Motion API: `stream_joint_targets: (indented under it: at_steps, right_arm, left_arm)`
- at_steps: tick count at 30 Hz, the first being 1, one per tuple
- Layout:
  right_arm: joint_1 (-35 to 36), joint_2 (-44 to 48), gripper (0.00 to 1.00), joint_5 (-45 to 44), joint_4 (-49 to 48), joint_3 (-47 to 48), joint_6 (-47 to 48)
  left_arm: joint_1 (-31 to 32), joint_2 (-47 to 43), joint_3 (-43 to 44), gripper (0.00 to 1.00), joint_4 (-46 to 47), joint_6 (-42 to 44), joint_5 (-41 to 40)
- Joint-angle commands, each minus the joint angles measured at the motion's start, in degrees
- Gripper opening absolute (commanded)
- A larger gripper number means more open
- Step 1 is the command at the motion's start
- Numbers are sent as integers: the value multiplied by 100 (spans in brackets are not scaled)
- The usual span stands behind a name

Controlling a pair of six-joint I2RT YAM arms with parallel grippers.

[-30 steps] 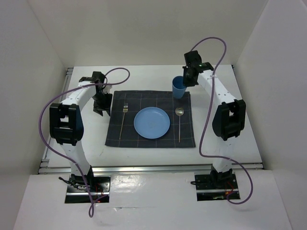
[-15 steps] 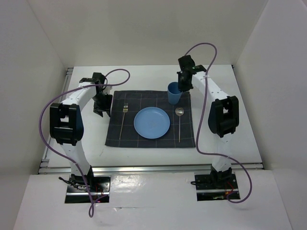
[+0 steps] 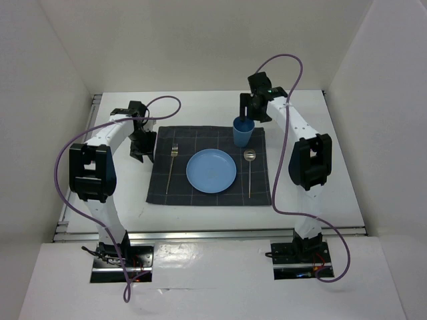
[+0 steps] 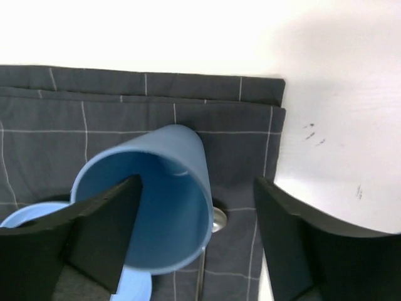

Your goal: Set the dinner table for one person

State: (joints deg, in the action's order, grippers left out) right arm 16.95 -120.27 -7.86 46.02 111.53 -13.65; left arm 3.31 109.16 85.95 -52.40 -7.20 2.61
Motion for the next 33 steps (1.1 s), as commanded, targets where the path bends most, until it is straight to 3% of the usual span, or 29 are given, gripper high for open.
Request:
stream_joint_targets:
  at_steps: [1, 3, 5, 10, 15, 20, 26, 33]
  right_arm:
    - [-138, 723, 81, -137, -93, 273, -93]
    - [-253, 1300, 84, -137, -155, 46, -199]
    - [-489, 1776, 100, -137, -470, -610, -252]
    - [-1412, 2867, 100, -84, -227, -1887, -252]
    - [-2661, 3299, 100, -39, 30, -3169, -260]
    - [-2802, 3720, 100, -769, 30, -3839, -867]
    - [-2802, 4081, 100, -770, 30, -3902, -867]
    - [-2802, 4266, 100, -568, -23, -4165, -763]
  left_arm:
    - [3, -229, -17, 53, -7, 131, -59]
    - [-49, -290, -17, 53, -7, 131, -120]
    - [-50, -343, -17, 53, -7, 131, -173]
    - [-426, -405, -70, 53, 46, 236, -173]
    - [-1007, -353, 44, 52, 46, 290, -112]
    - [-1473, -492, 44, 52, 257, 499, -664]
    - [-1912, -616, 44, 52, 310, 834, -876]
    - [-1983, -721, -70, 52, 362, 834, -745]
